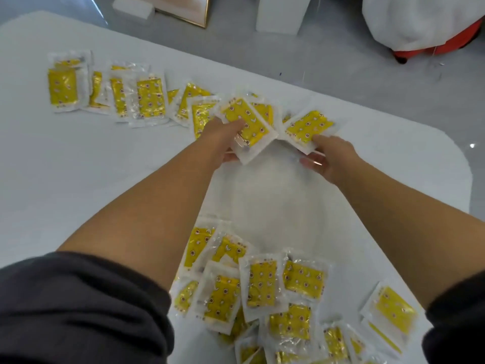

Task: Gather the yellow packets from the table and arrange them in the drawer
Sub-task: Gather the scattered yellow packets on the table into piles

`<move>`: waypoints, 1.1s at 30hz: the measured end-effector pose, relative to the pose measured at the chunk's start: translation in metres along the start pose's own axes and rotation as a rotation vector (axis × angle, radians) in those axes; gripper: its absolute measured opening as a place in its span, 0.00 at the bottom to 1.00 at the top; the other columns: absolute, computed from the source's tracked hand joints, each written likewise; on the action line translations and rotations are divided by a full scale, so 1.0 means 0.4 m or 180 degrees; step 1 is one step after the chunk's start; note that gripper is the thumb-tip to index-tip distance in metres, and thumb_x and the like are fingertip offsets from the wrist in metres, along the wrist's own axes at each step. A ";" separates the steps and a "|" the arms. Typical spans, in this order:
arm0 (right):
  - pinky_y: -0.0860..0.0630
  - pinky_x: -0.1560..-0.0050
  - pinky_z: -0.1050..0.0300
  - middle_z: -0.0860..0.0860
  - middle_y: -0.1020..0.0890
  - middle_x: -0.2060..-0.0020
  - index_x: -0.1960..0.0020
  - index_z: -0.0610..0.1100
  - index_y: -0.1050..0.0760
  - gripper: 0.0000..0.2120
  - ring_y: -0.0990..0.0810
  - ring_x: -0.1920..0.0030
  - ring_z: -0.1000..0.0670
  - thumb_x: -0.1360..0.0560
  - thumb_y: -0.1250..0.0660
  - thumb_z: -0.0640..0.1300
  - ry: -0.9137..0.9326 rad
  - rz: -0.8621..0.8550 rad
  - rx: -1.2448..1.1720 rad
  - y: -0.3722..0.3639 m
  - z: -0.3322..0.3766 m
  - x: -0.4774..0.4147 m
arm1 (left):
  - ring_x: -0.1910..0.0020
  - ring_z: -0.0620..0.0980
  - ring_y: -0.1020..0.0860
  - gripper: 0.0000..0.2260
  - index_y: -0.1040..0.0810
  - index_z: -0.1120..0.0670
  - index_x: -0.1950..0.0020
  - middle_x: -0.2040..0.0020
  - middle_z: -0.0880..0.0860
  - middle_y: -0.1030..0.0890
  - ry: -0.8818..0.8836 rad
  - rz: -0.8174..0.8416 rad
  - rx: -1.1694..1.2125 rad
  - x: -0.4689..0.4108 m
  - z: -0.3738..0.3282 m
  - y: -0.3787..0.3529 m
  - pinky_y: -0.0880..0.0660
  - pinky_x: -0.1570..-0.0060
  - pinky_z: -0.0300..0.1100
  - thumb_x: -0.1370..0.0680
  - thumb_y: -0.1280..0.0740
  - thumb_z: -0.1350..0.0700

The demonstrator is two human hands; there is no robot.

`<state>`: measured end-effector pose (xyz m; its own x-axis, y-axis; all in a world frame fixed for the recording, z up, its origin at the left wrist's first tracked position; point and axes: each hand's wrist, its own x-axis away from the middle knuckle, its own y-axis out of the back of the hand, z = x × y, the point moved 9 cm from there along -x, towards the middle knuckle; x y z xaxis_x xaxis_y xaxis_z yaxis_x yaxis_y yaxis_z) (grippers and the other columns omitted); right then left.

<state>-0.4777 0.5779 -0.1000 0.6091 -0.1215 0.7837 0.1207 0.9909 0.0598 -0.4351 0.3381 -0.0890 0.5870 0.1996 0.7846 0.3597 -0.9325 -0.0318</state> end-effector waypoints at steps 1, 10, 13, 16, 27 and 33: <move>0.19 0.62 0.51 0.44 0.22 0.57 0.54 0.43 0.27 0.02 0.19 0.60 0.44 0.22 0.36 0.38 -0.0187 -0.0002 0.0385 0.018 -0.022 -0.006 | 0.61 0.51 0.20 0.08 0.27 0.55 0.44 0.56 0.54 0.21 0.0177 0.0031 -0.0211 -0.003 0.022 -0.021 0.22 0.60 0.45 0.22 0.34 0.55; 0.22 0.62 0.56 0.46 0.21 0.63 0.53 0.41 0.27 0.03 0.21 0.67 0.48 0.23 0.38 0.39 -0.0384 0.0305 0.1742 0.019 -0.136 0.037 | 0.63 0.50 0.22 0.07 0.26 0.57 0.58 0.56 0.57 0.22 0.0391 -0.0379 -0.0485 0.055 0.180 0.038 0.23 0.58 0.43 0.24 0.33 0.67; 0.21 0.60 0.55 0.46 0.19 0.60 0.51 0.41 0.27 0.03 0.20 0.65 0.48 0.23 0.38 0.39 -0.0258 0.0571 0.1840 -0.047 -0.168 0.093 | 0.60 0.52 0.23 0.13 0.24 0.55 0.58 0.55 0.57 0.23 0.0174 -0.0442 -0.0681 0.105 0.211 0.115 0.21 0.50 0.47 0.29 0.32 0.74; 0.21 0.60 0.56 0.46 0.18 0.57 0.48 0.41 0.25 0.06 0.19 0.62 0.49 0.22 0.39 0.40 0.0003 0.0904 0.2077 -0.121 -0.223 0.164 | 0.62 0.50 0.22 0.13 0.22 0.54 0.57 0.58 0.54 0.23 0.0100 -0.0540 -0.1029 0.162 0.256 0.210 0.20 0.52 0.44 0.30 0.29 0.72; 0.26 0.46 0.52 0.49 0.24 0.47 0.42 0.46 0.26 0.11 0.25 0.46 0.48 0.24 0.37 0.41 0.1738 0.1362 0.4213 -0.379 -0.394 0.348 | 0.56 0.47 0.24 0.09 0.22 0.54 0.54 0.57 0.49 0.21 -0.0108 -0.0777 -0.2771 0.290 0.386 0.510 0.32 0.63 0.35 0.27 0.28 0.50; 0.31 0.41 0.50 0.49 0.29 0.37 0.33 0.50 0.32 0.24 0.29 0.39 0.46 0.27 0.33 0.42 0.2411 0.0924 0.4881 -0.439 -0.407 0.386 | 0.53 0.50 0.24 0.15 0.27 0.53 0.47 0.52 0.50 0.23 -0.0130 -0.0829 -0.2848 0.303 0.441 0.548 0.28 0.54 0.42 0.28 0.27 0.50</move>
<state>-0.2773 0.3758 -0.0903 0.7312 0.5026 0.4612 -0.5702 0.0792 0.8177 -0.1572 0.2108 -0.1103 0.5975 0.4297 0.6770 -0.1991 -0.7384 0.6443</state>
